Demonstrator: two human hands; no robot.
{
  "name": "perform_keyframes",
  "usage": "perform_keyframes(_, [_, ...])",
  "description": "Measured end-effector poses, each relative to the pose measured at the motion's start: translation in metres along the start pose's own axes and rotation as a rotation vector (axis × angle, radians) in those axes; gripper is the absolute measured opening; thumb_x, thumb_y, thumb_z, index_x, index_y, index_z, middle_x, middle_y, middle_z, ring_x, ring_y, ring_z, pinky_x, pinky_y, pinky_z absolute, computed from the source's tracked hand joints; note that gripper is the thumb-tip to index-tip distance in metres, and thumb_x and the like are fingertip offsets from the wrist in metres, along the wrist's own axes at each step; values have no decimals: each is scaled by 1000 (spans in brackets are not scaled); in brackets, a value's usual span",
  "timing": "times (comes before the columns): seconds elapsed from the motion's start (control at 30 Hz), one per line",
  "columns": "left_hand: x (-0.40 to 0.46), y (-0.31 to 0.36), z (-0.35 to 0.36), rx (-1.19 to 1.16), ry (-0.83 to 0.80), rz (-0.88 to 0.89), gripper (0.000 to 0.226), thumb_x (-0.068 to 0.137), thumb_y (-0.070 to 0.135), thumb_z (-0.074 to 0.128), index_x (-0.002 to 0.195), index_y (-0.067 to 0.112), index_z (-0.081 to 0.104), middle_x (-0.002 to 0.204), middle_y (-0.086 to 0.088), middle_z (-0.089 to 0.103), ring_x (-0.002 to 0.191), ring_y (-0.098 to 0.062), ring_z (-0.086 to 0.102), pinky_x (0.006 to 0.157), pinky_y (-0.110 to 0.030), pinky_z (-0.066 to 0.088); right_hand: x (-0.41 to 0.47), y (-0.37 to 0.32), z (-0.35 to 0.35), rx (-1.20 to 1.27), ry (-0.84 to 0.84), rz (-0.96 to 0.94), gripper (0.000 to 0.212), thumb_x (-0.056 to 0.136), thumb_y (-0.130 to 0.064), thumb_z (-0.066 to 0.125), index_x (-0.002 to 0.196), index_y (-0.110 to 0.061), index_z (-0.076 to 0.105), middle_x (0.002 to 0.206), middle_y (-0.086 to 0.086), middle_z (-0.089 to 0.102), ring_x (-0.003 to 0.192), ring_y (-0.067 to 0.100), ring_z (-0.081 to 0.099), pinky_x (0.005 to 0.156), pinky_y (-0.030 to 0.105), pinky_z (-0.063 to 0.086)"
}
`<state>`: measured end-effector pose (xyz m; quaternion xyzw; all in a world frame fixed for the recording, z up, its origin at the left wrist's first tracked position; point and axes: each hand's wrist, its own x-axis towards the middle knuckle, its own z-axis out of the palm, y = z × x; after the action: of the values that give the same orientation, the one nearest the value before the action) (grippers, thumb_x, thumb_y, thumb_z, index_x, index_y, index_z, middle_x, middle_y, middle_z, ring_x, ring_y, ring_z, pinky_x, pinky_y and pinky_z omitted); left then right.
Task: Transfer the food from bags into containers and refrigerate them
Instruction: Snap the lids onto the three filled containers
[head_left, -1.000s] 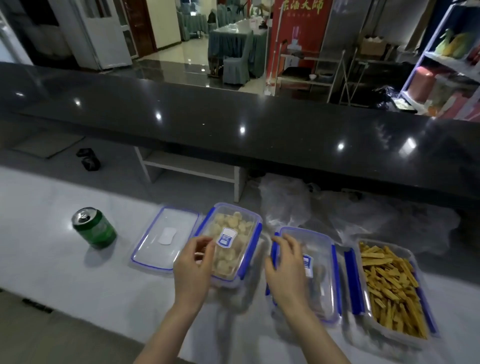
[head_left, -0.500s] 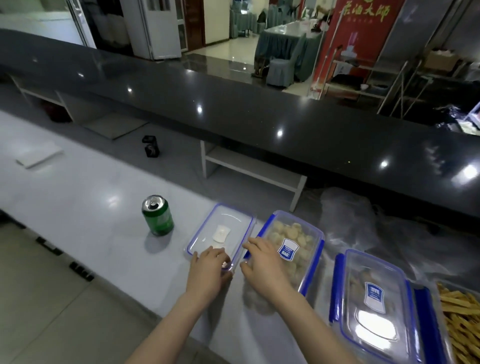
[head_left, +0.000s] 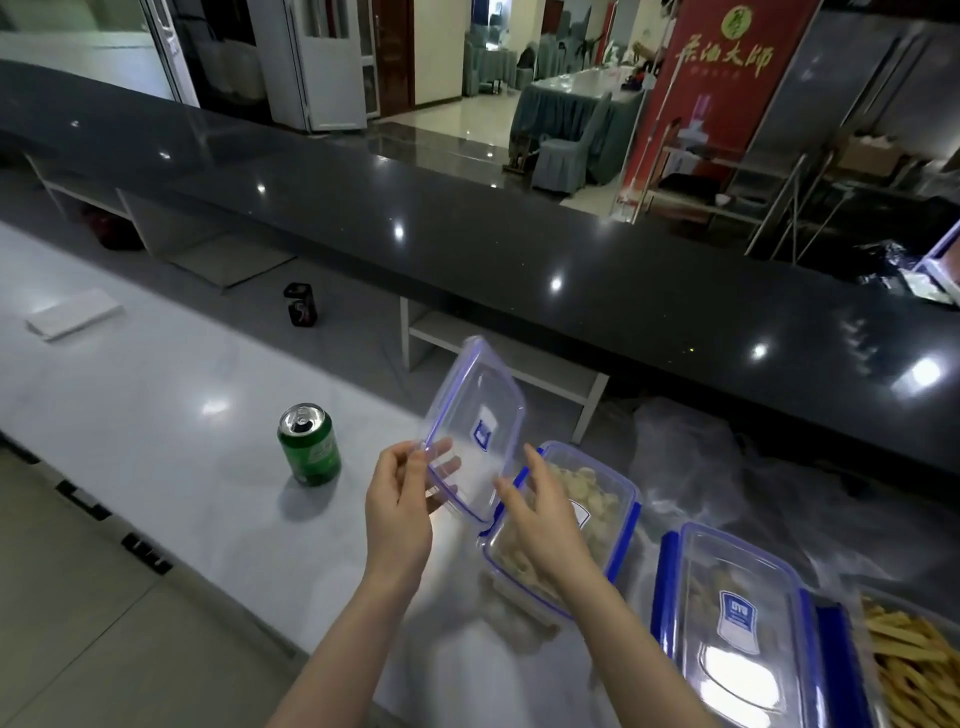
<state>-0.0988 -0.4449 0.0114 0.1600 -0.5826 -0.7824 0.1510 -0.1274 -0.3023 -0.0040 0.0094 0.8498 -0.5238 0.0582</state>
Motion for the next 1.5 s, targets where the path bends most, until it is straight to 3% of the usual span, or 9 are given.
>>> perform_keyframes(0.1, [-21, 5, 14, -102, -61, -50, 18, 105, 14, 37, 99, 7, 52, 107, -6, 74, 98, -23, 72, 80, -38, 56, 3, 2, -21, 297, 54, 117, 65, 93, -41, 56, 148, -36, 22, 146, -6, 42, 129, 18, 48, 104, 47, 45])
perform_keyframes(0.2, [-41, 1, 34, -130, -129, -141, 17, 103, 14, 39, 98, 9, 55, 108, -10, 73, 98, -29, 71, 78, -42, 56, -4, 13, -53, 466, 190, 138, 54, 92, -25, 62, 141, -29, 40, 134, -2, 56, 111, 16, 62, 90, 40, 55])
perform_keyframes(0.4, [-95, -23, 95, -42, -215, -211, 26, 98, 25, 48, 120, 26, 62, 103, -11, 74, 96, -30, 71, 76, -39, 56, -53, 58, -140, 505, 391, 157, 52, 88, -11, 65, 135, -26, 50, 109, -11, 62, 100, 20, 66, 90, 45, 56])
perform_keyframes(0.57, [-168, -62, 166, 134, -281, -165, 17, 93, 18, 60, 110, 20, 65, 98, -6, 74, 87, -15, 71, 67, -31, 55, -108, 120, -231, 465, 486, 141, 45, 87, 2, 57, 126, -20, 59, 110, -2, 67, 89, 18, 69, 77, 35, 58])
perform_keyframes(0.67, [-209, -93, 207, 216, -333, -101, 19, 89, 7, 66, 104, 19, 65, 100, -3, 71, 87, -14, 68, 66, -17, 52, -141, 163, -277, 433, 563, 154, 35, 88, -11, 62, 116, -31, 63, 106, -5, 70, 86, 13, 69, 71, 31, 56])
perform_keyframes(0.83, [-261, -138, 257, 400, -441, -57, 32, 83, 12, 73, 108, 28, 65, 100, 6, 71, 88, -6, 68, 78, -30, 57, -186, 215, -334, 347, 648, 240, 25, 87, -21, 64, 108, -35, 62, 101, -8, 70, 92, 12, 66, 81, 34, 54])
perform_keyframes(1.0, [-284, -163, 281, 550, -465, 5, 26, 79, 17, 77, 103, 25, 69, 102, 8, 68, 88, -1, 65, 81, -22, 53, -203, 244, -357, 321, 658, 309, 29, 89, -18, 60, 115, -29, 60, 106, -4, 67, 86, 9, 62, 66, 19, 46])
perform_keyframes(1.33, [-265, -170, 293, 648, -413, 59, 20, 81, 19, 75, 98, 28, 67, 106, 2, 63, 91, -3, 63, 86, -30, 54, -191, 251, -359, 201, 534, 327, 31, 88, -25, 65, 119, -27, 62, 104, -6, 68, 87, 16, 65, 78, 36, 58])
perform_keyframes(1.5, [-255, -172, 299, 697, -473, 21, 32, 90, 25, 66, 121, 29, 58, 116, 8, 53, 90, 1, 60, 90, -32, 55, -184, 250, -359, 126, 526, 338, 30, 90, -29, 64, 119, -24, 60, 106, -4, 66, 89, 17, 66, 77, 36, 59])
